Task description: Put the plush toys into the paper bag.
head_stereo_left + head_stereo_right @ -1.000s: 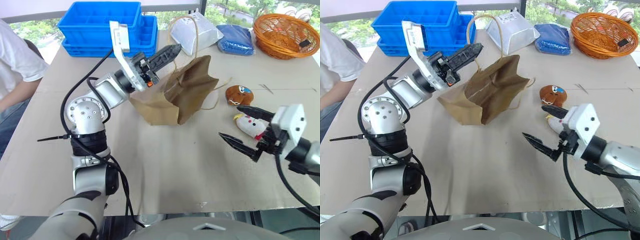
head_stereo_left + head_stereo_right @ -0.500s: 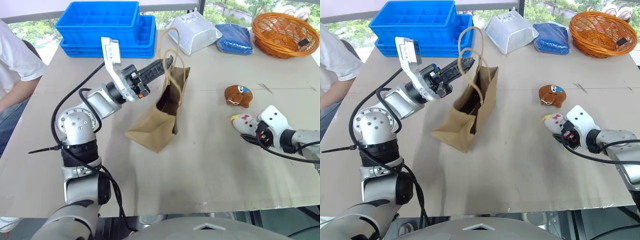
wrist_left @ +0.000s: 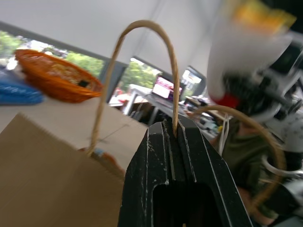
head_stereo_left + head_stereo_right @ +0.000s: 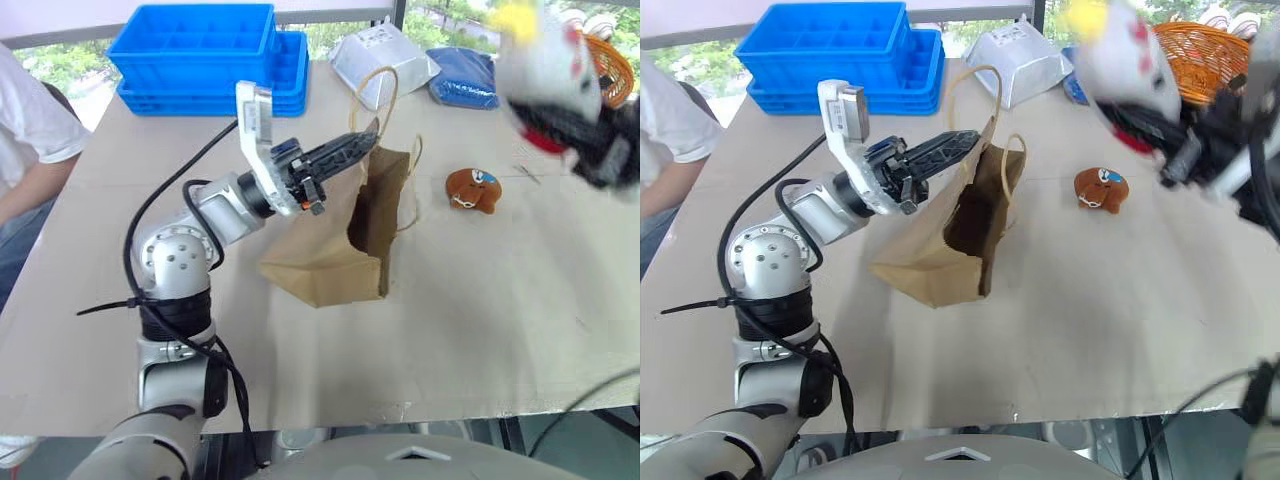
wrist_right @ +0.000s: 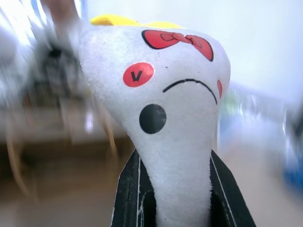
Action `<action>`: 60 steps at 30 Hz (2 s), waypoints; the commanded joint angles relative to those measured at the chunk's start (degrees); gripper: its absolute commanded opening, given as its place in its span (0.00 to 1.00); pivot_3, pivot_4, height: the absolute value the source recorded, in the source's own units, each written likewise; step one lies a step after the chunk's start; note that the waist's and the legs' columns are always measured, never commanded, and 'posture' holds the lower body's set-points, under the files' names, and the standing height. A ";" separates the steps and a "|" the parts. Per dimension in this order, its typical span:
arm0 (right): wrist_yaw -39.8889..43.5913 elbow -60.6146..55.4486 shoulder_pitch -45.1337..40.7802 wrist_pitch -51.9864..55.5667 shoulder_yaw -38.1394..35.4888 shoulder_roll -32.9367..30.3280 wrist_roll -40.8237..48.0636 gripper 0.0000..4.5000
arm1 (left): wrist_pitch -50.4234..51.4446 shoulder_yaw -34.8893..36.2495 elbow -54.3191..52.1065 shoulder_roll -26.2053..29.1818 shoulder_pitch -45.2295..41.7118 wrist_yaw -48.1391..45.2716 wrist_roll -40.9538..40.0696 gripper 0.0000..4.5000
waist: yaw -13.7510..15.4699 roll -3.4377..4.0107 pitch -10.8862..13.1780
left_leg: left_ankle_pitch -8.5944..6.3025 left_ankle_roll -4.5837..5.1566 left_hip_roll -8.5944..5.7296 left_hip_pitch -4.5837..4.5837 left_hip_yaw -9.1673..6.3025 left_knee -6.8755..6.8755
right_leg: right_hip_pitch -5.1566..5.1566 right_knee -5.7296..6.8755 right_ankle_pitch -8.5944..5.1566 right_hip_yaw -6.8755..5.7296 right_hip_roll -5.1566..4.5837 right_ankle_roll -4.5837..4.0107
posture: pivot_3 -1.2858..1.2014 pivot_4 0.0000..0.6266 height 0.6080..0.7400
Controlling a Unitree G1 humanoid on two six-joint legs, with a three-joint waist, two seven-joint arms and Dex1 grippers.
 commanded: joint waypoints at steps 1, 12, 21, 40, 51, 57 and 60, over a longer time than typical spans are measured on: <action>-0.64 -1.41 -3.36 -1.67 10.60 0.38 -6.14 0.00 | -1.48 -0.54 1.64 -0.25 -2.39 -1.97 0.87 0.00 | -0.06 0.00 0.00 | 0.01 -0.01 0.00 -0.01 0.01 0.00 | -0.02 0.00 0.01 0.01 0.00 0.01 | 0.52 0.24 1.00; 18.87 3.56 10.96 -22.09 28.03 -17.51 -35.50 0.00 | -1.22 2.94 3.40 1.17 -4.05 -1.97 -1.06 0.00 | 1.22 0.00 0.00 | 0.07 -0.10 -0.25 -1.09 -0.08 0.16 | -0.91 -0.05 0.14 -0.16 -0.40 0.25 | 0.52 0.24 1.00; 26.62 12.93 -3.40 -34.07 44.16 -6.40 -53.76 0.00 | -1.85 -0.63 1.03 -0.42 -3.48 -2.06 1.40 0.00 | -0.20 0.00 0.01 | 0.19 -0.31 -0.13 -0.91 0.02 0.16 | -0.84 0.04 0.15 -0.04 -0.18 0.24 | 0.52 0.24 1.00; 29.08 2.95 0.82 -15.15 25.94 -3.67 -38.15 0.69 | -3.48 -1.57 -1.83 1.21 2.08 -2.76 4.45 0.00 | 1.03 0.00 0.02 | 0.21 -0.34 -0.35 -1.03 -0.29 0.10 | -0.88 0.07 0.15 -0.40 -0.74 0.23 | 0.52 0.24 1.00; 16.49 25.22 6.03 -10.25 21.47 -4.55 -45.27 0.69 | -4.18 -0.75 -2.88 1.22 2.80 -1.34 5.15 0.00 | 1.19 -0.01 0.01 | 0.21 -0.33 -0.40 -1.02 -0.21 0.10 | -0.84 0.07 0.15 -0.34 -0.60 0.23 | 0.52 0.24 1.00; 12.72 43.33 1.25 -13.41 27.19 1.05 -51.81 0.69 | -4.74 -0.48 -3.80 1.54 3.04 -0.45 5.69 0.00 | 0.51 0.01 0.01 | 0.22 -0.34 -0.32 -0.97 -0.11 0.09 | -0.87 0.11 0.16 -0.23 -0.45 0.23 | 0.52 0.24 1.00; 12.98 49.29 -0.54 -15.03 30.04 2.21 -54.49 0.64 | -4.73 -0.25 -4.34 1.79 3.26 -0.08 5.70 0.00 | 0.22 0.01 0.01 | 0.22 -0.34 -0.31 -0.96 -0.11 0.09 | -0.87 0.11 0.16 -0.22 -0.43 0.23 | 0.52 0.24 1.00</action>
